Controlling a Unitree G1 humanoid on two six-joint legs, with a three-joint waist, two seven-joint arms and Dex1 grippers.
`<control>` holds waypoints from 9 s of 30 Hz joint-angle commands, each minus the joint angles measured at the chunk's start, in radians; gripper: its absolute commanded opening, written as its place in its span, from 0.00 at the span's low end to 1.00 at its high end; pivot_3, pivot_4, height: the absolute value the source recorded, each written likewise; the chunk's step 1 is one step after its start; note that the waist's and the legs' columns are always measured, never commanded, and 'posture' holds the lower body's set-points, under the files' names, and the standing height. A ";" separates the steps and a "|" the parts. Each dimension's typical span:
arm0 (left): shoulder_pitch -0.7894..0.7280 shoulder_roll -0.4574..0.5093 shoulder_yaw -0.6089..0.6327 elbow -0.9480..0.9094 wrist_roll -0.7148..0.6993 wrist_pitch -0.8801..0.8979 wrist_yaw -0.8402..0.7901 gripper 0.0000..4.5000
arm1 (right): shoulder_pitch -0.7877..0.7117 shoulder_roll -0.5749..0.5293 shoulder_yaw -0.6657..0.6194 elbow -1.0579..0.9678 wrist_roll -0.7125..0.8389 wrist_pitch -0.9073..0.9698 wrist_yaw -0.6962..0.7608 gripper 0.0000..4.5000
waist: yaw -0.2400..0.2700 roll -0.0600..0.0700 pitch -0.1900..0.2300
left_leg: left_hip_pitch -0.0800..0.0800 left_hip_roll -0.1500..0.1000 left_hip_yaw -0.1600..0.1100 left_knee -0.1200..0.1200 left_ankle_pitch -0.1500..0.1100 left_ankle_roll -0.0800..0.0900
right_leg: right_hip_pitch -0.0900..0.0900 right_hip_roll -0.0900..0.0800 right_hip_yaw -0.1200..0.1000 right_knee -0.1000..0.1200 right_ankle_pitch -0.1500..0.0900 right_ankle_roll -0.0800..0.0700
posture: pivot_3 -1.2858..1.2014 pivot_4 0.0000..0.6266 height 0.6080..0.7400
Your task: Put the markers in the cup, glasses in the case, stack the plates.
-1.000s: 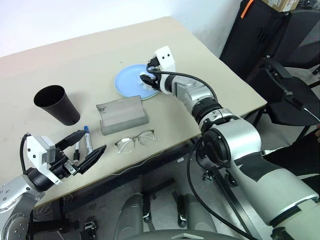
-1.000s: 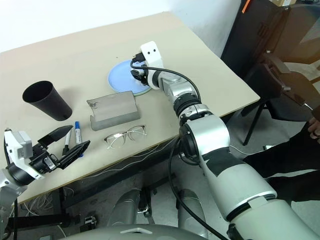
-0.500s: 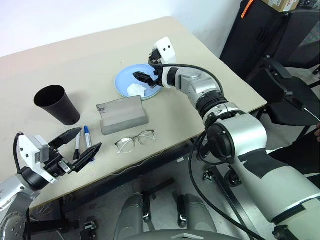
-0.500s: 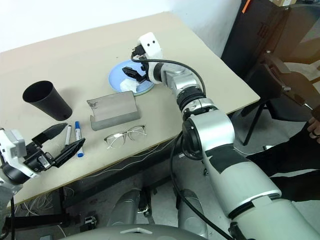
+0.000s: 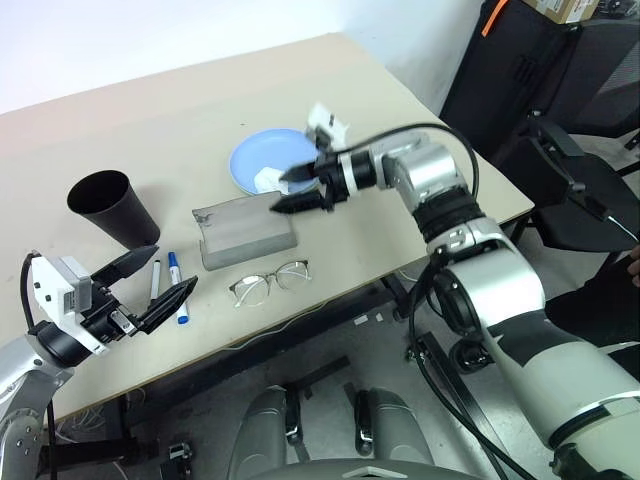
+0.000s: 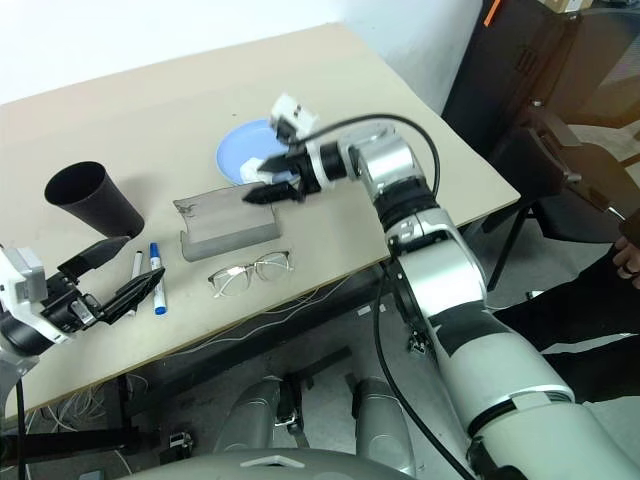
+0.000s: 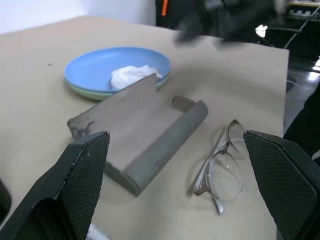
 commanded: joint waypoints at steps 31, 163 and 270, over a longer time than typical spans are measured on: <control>0.130 -0.004 -0.040 -0.075 0.043 -0.024 -0.080 1.00 | -0.091 0.083 0.256 0.110 -0.079 -0.070 0.118 0.99 | -0.001 -0.002 -0.001 | 0.002 0.000 0.006 -0.011 0.002 -0.003 | -0.003 -0.002 -0.001 -0.006 0.001 -0.003 | 0.52 0.24 0.79; 0.257 -0.136 -0.088 0.064 0.146 -0.329 -0.094 1.00 | -0.268 0.340 0.039 0.567 -0.322 -0.566 -0.200 0.01 | -0.027 -0.006 -0.003 | 0.001 0.002 0.009 -0.011 0.004 -0.006 | -0.009 -0.001 0.000 -0.001 0.004 -0.007 | 0.52 0.24 0.79; 0.072 -0.123 -0.060 0.047 0.097 -0.193 0.004 1.00 | -0.256 0.102 -0.230 0.540 -0.069 -0.334 -0.633 0.00 | 0.003 -0.021 0.007 | 0.020 -0.020 -0.084 -0.042 0.051 -0.044 | 0.050 0.055 0.016 0.061 -0.089 -0.043 | 0.52 0.24 0.83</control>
